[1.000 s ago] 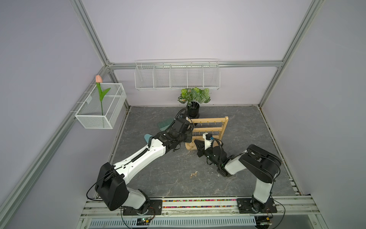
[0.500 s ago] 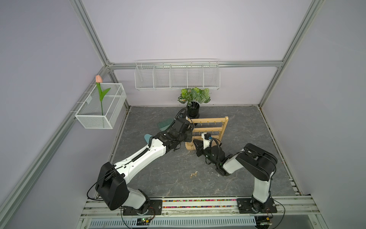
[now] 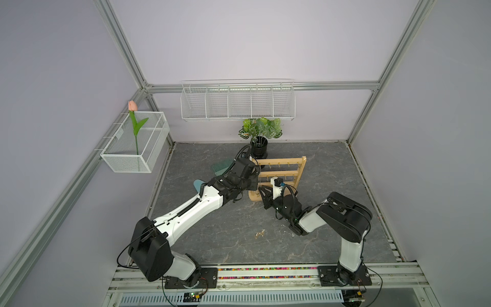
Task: Hang the necklace on the jewelry display stand
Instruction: Hang the necklace on the stand.
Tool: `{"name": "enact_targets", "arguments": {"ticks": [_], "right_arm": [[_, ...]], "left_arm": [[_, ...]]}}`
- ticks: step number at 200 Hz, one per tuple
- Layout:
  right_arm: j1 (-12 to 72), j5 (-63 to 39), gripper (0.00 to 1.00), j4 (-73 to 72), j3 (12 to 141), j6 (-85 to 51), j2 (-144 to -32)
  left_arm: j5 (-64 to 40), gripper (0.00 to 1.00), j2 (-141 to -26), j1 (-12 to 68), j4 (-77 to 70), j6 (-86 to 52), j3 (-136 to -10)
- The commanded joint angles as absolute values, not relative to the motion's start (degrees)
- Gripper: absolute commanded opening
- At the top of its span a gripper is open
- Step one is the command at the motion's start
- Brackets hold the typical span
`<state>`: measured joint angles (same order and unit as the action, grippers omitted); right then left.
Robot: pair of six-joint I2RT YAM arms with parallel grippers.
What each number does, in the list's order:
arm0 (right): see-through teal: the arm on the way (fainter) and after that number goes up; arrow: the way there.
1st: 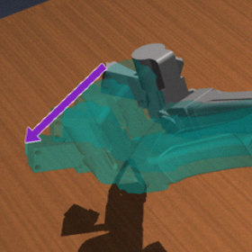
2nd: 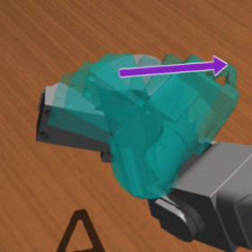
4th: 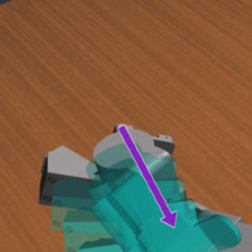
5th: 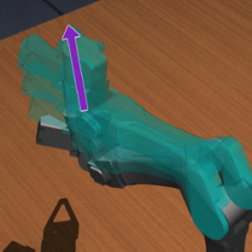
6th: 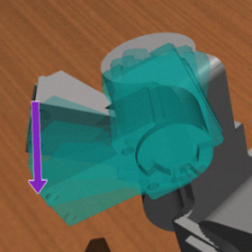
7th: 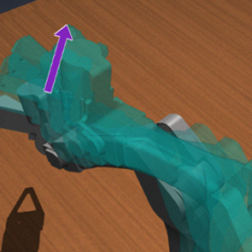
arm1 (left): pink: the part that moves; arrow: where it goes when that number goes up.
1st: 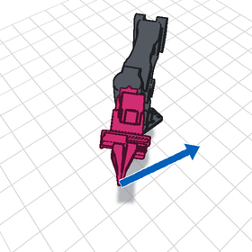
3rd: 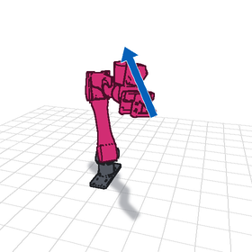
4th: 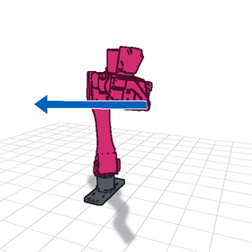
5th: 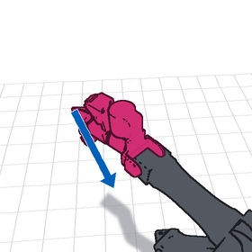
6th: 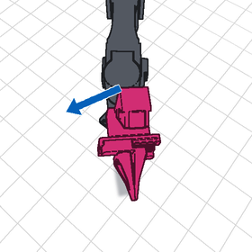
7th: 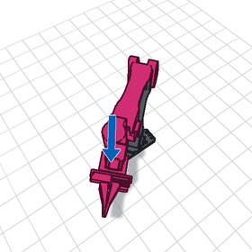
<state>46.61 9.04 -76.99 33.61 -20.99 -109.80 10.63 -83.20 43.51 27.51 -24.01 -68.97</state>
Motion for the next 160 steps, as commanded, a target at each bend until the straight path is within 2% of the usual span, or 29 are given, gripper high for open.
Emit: {"name": "enact_targets", "arguments": {"ticks": [1, 22, 42, 69, 106, 160], "right_arm": [[46.23, 9.73, 0.24, -77.85, 34.11, -21.03, -110.30], [46.21, 9.75, 0.27, -78.02, 33.93, -21.16, -110.24], [46.14, 9.92, 0.28, -78.13, 33.45, -21.10, -109.82], [46.19, 10.19, 0.34, -78.62, 32.70, -21.10, -109.22], [46.16, 10.42, 0.37, -78.80, 32.17, -21.15, -108.78], [46.14, 10.66, 0.44, -79.62, 30.31, -21.06, -106.54]], "left_arm": [[11.60, 0.00, -83.67, 43.67, 27.60, -25.49, -68.64], [11.64, 0.08, -83.57, 43.68, 27.86, -25.67, -68.49], [11.75, 0.08, -82.98, 43.68, 27.99, -25.86, -68.38], [11.77, 0.17, -81.85, 43.68, 28.39, -26.22, -68.21], [11.51, 0.26, -79.83, 43.68, 29.00, -26.71, -67.78], [11.95, 0.26, -77.64, 43.68, 29.90, -27.60, -66.60]]}}
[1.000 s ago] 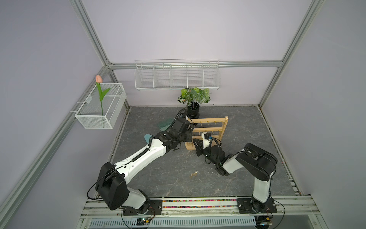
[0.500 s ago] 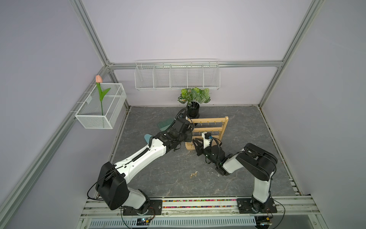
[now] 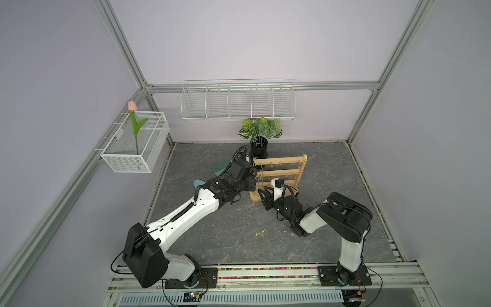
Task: Hang the necklace on the jewelry display stand
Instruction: Hang the necklace on the stand, then pick up the necklace from the center of the board.
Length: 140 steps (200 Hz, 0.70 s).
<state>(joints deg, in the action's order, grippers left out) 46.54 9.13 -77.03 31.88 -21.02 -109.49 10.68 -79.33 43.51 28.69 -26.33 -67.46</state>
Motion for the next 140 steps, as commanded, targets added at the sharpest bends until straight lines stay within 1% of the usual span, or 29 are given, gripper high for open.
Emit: {"name": "enact_targets", "arguments": {"ticks": [1, 66, 106, 126, 140], "right_arm": [[46.19, 10.65, 0.44, -79.63, 30.27, -21.03, -106.44], [46.32, 10.46, 0.52, -76.19, 27.60, -18.67, -98.84], [46.58, 10.50, 0.53, -72.81, 25.40, -17.73, -93.86], [46.58, 11.46, 0.53, -65.67, 23.63, -17.66, -87.65], [46.59, 12.49, 0.54, -55.11, 23.12, -18.68, -80.68]], "left_arm": [[12.00, 0.26, -77.62, 43.68, 29.89, -27.60, -66.57], [12.92, 0.26, -75.64, 43.77, 31.81, -27.83, -66.38], [13.50, 0.26, -74.67, 43.99, 32.75, -28.04, -66.10], [14.01, 0.26, -74.34, 44.98, 34.68, -28.11, -65.81], [14.36, 0.26, -74.03, 46.33, 36.69, -28.78, -64.97]]}}
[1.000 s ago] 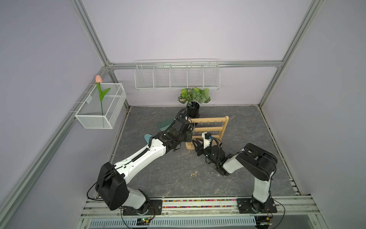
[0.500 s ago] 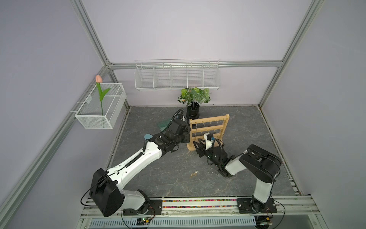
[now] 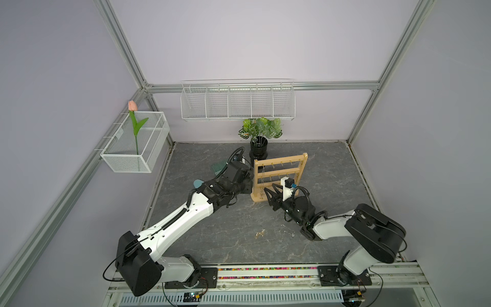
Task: Hang the necklace on the jewelry display stand
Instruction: Pick up the necklace from the center of the board.
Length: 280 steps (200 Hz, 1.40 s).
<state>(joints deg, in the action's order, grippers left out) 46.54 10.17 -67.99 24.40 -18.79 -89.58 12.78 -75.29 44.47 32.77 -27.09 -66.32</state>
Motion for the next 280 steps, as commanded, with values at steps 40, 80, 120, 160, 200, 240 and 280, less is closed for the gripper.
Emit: {"name": "enact_targets", "arguments": {"ticks": [40, 80, 120, 160, 200, 240, 280], "right_arm": [[46.34, 12.81, 0.57, -23.98, 23.41, -22.33, -60.86], [44.35, 10.34, 0.58, 0.62, 28.36, -25.21, -54.44], [41.82, 3.66, 0.56, 13.72, 34.26, -27.10, -59.71], [37.78, -0.18, 0.53, 14.18, 33.57, -28.40, -62.95], [34.03, -4.52, 0.52, 12.25, 33.41, -28.92, -65.95], [33.22, -5.44, 0.51, 10.60, 32.78, -29.00, -66.68], [32.91, -6.15, 0.50, 9.68, 32.96, -29.00, -66.54]], "left_arm": [[9.42, 0.27, -72.42, 50.47, 37.25, -33.81, -57.95], [1.38, 0.27, -75.34, 54.57, 33.14, -37.01, -51.78], [-3.44, 0.28, -80.19, 57.37, 30.78, -36.65, -49.61], [-4.81, 0.28, -87.18, 60.14, 27.84, -35.79, -51.48], [-1.40, 0.26, -89.64, 61.18, 29.69, -34.23, -52.32], [-1.64, 0.25, -92.24, 61.94, 28.66, -34.03, -52.71], [0.52, 0.23, -94.57, 62.20, 29.31, -33.05, -54.47]]}}
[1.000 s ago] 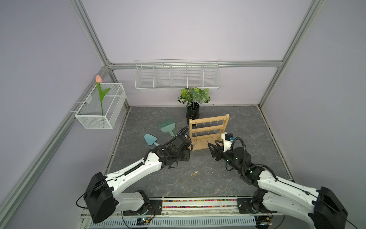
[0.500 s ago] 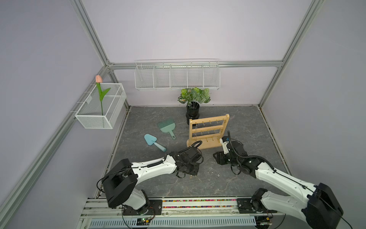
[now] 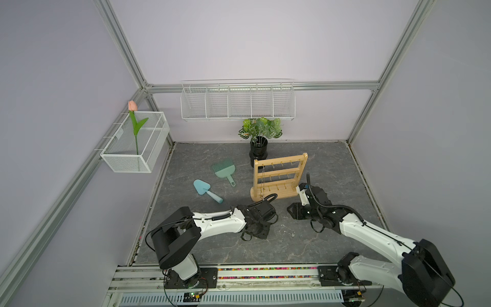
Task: Hang the necklace on the jewelry display stand
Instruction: Pick up the necklace from the center of the board.
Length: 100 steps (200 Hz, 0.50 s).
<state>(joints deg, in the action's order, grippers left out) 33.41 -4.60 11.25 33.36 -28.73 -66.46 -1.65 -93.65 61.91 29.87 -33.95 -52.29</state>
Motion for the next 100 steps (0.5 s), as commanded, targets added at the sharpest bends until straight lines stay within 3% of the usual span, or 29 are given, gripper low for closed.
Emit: {"name": "enact_targets", "arguments": {"ticks": [1, 100], "right_arm": [[32.94, -6.15, 0.50, 9.67, 32.96, -29.00, -66.54], [32.32, -6.09, 0.50, 9.75, 32.96, -28.74, -64.96]], "left_arm": [[0.52, 0.23, -94.57, 62.22, 29.29, -33.00, -54.48], [3.83, 0.19, -95.94, 64.69, 33.46, -32.52, -54.49]]}}
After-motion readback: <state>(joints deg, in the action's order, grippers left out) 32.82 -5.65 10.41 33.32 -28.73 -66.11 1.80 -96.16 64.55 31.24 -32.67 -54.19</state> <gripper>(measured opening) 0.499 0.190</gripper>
